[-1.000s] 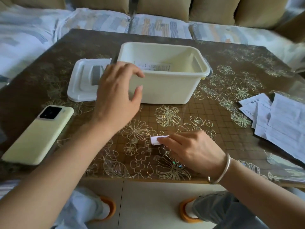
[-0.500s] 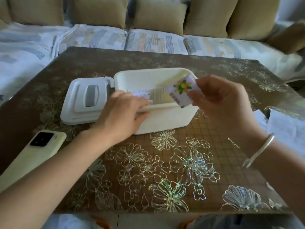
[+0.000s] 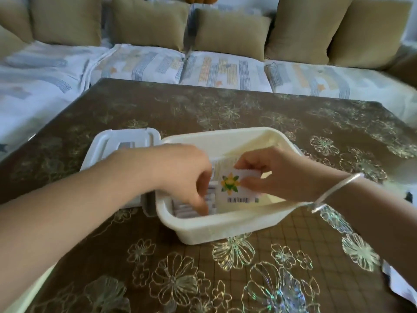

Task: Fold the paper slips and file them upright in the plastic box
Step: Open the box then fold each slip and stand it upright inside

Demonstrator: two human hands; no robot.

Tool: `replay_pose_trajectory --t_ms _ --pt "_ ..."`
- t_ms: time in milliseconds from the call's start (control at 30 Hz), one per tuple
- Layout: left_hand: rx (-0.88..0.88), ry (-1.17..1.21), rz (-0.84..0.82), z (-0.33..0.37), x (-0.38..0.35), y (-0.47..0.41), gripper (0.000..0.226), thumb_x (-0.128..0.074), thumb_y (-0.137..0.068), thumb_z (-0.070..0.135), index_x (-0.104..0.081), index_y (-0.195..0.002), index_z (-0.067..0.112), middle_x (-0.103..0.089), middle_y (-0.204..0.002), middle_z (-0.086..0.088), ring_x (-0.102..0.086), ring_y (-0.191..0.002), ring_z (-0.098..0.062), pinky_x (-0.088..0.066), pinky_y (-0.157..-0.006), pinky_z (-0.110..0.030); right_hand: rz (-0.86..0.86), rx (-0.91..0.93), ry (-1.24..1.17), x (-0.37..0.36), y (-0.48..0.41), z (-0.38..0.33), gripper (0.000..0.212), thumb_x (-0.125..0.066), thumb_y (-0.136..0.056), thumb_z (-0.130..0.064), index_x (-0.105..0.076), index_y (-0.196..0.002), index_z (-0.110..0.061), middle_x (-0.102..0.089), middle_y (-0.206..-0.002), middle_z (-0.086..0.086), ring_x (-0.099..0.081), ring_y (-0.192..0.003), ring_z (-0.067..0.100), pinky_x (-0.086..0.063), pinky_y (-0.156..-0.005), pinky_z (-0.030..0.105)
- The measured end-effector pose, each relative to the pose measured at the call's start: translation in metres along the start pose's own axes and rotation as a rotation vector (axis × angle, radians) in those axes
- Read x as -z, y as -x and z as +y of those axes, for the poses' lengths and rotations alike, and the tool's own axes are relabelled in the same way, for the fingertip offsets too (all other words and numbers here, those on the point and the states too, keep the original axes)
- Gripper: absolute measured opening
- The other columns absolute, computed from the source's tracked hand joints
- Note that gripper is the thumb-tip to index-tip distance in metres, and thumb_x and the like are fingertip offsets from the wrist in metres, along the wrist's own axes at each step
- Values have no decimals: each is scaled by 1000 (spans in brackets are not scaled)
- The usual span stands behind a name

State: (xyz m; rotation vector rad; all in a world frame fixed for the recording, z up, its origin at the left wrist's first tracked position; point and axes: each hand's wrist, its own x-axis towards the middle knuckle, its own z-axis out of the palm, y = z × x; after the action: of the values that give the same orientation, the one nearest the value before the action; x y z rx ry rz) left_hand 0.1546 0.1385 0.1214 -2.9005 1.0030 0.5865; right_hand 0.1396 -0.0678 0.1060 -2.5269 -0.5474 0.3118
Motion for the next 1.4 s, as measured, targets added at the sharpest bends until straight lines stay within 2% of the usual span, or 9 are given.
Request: replay_pose_trajectory --t_ms 133,267,400,667,833,967,1100,1200,1400 --pt "9 -214 -152 10 -5 -20 38 -70 -74 62 -55 -71 27 -60 -71 10 -58 -66 -9 -53 -66 -29 -133 33 31 6 -6 3 17 -69 -85 -20 -71 -98 -31 -72 -91 -13 -66 -84 4 -55 -79 26" --pt "12 -313 -70 2 -2 -27 46 -72 -73 58 -41 -62 25 -47 -62 9 -41 -54 -6 -35 -54 -27 -148 48 19 10 -17 2 20 -73 -81 -25 -61 -84 -40 -71 -86 -19 -62 -82 -9 -47 -72 9" --pt "22 -307 -34 -11 -7 -31 46 -71 -73 58 -42 -63 25 -47 -64 8 -39 -55 -6 -37 -58 -28 -227 55 116 8 -27 -9 18 -75 -78 -36 -58 -75 -39 -64 -75 -22 -54 -71 -16 -40 -62 4" --pt "6 -248 -59 -11 -5 -29 46 -66 -75 64 -52 -61 22 -48 -56 6 -42 -49 -7 -34 -48 -24 -398 139 362 -30 -47 -28 19 -69 -82 -45 -67 -94 -30 -56 -79 -17 -50 -76 3 -32 -60 6" --pt "-26 -197 -83 -21 0 -19 20 -57 -90 41 -70 -89 25 -64 -79 10 -58 -77 -8 -49 -71 -26 -409 74 305 -37 -46 -35 19 -74 -78 -42 -71 -85 -24 -68 -72 -13 -56 -67 0 -39 -62 9" --pt "-17 -81 16 -25 4 -8 24 -50 -94 31 -72 -101 33 -70 -97 17 -60 -95 -3 -49 -88 -29 -444 13 245 -34 -44 -37 16 -74 -81 -33 -69 -76 -18 -72 -71 -5 -62 -58 0 -53 -70 17" --pt "-21 2 89 -21 3 -1 25 -49 -94 28 -72 -99 33 -69 -94 20 -59 -85 2 -46 -74 -16 -400 24 330 -38 -43 -41 20 -77 -76 -40 -64 -68 -26 -61 -67 -11 -59 -70 7 -52 -74 26" --pt "-25 49 121 -13 2 3 23 -50 -93 28 -72 -97 31 -71 -93 14 -61 -88 -3 -49 -77 -25 -319 11 299 -17 -37 -39 21 -76 -74 -47 -71 -82 -28 -65 -77 -15 -62 -78 5 -50 -78 25" --pt "-5 222 433 28 0 11 18 -55 -92 32 -73 -93 31 -71 -86 14 -63 -86 -10 -51 -79 -33 305 -38 -74 34 37 -8 10 -70 -74 -33 -71 -82 -28 -68 -68 -14 -63 -59 1 -52 -62 14"
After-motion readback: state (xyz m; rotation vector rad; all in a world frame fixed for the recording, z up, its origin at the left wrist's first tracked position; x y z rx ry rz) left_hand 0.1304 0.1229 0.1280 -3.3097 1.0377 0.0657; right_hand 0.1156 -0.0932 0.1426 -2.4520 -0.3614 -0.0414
